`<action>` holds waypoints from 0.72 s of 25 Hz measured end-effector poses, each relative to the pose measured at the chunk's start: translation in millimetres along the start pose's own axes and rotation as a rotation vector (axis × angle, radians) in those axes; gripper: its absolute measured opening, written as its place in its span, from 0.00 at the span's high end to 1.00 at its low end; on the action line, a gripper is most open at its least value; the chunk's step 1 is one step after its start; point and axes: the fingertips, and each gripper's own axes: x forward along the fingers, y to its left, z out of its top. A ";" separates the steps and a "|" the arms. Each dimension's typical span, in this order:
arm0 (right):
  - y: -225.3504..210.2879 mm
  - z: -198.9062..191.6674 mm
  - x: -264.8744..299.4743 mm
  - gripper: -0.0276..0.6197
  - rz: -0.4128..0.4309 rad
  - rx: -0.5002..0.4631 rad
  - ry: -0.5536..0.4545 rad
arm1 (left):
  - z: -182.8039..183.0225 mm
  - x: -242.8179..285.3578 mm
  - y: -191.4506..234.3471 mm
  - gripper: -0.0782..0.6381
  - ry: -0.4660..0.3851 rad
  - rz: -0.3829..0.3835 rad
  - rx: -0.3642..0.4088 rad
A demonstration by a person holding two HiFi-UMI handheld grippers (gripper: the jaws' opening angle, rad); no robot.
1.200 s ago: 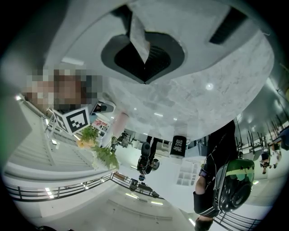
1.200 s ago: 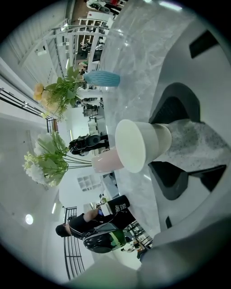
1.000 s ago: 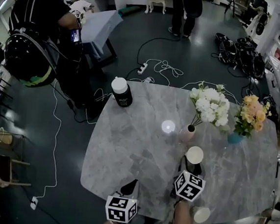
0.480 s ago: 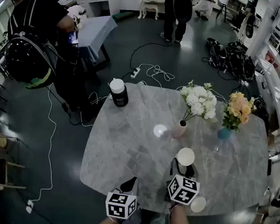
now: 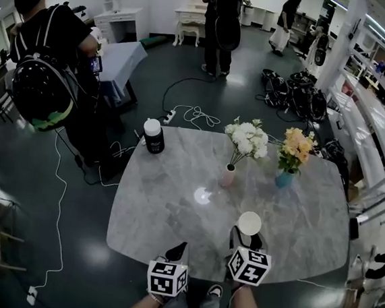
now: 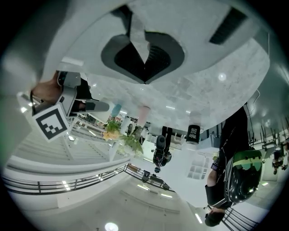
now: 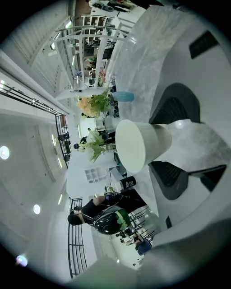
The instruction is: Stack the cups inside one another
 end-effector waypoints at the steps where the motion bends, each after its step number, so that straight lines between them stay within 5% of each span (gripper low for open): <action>1: -2.4 0.4 -8.3 0.59 -0.005 0.006 -0.007 | 0.3 -2.5 -5.2 0.90 -0.005 -0.013 0.008; 18: -76.6 -20.4 -126.2 0.59 -0.122 0.085 -0.076 | -8.9 -14.9 -94.9 0.90 -0.013 -0.158 0.133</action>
